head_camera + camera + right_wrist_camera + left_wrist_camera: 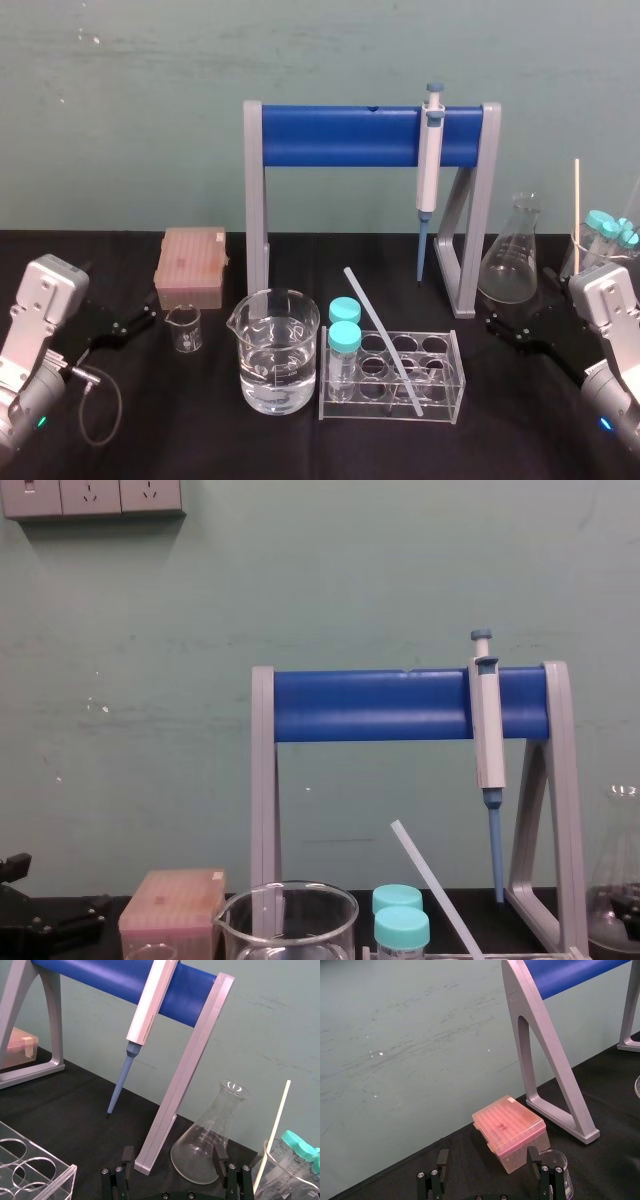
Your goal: Pick up the stirring rod with one hand, then place it down.
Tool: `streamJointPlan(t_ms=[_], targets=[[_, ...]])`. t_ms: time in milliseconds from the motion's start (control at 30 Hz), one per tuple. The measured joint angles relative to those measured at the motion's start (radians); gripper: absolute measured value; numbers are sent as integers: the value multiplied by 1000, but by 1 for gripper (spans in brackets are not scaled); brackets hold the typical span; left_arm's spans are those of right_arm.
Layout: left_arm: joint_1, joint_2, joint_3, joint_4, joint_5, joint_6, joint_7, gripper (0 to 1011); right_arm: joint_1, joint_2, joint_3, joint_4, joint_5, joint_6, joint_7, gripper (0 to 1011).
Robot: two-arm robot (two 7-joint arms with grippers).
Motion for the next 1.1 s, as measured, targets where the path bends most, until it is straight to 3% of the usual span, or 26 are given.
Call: streamJointPlan(t_ms=[500,733,967,1100], targets=[[0,0,0,0,0,0,0,1000,0,0,0,0,0,0,0,1003],[0,0,0,0,0,0,0,1000,15,-18,33,1,21,-7,26,1003],[0,0,0,0,0,0,0,1000,74,-82,80,3,170,-24,172,1003],[0,0,0,0,0,0,0,1000,114,-124,91,6,265,6,270,1003]])
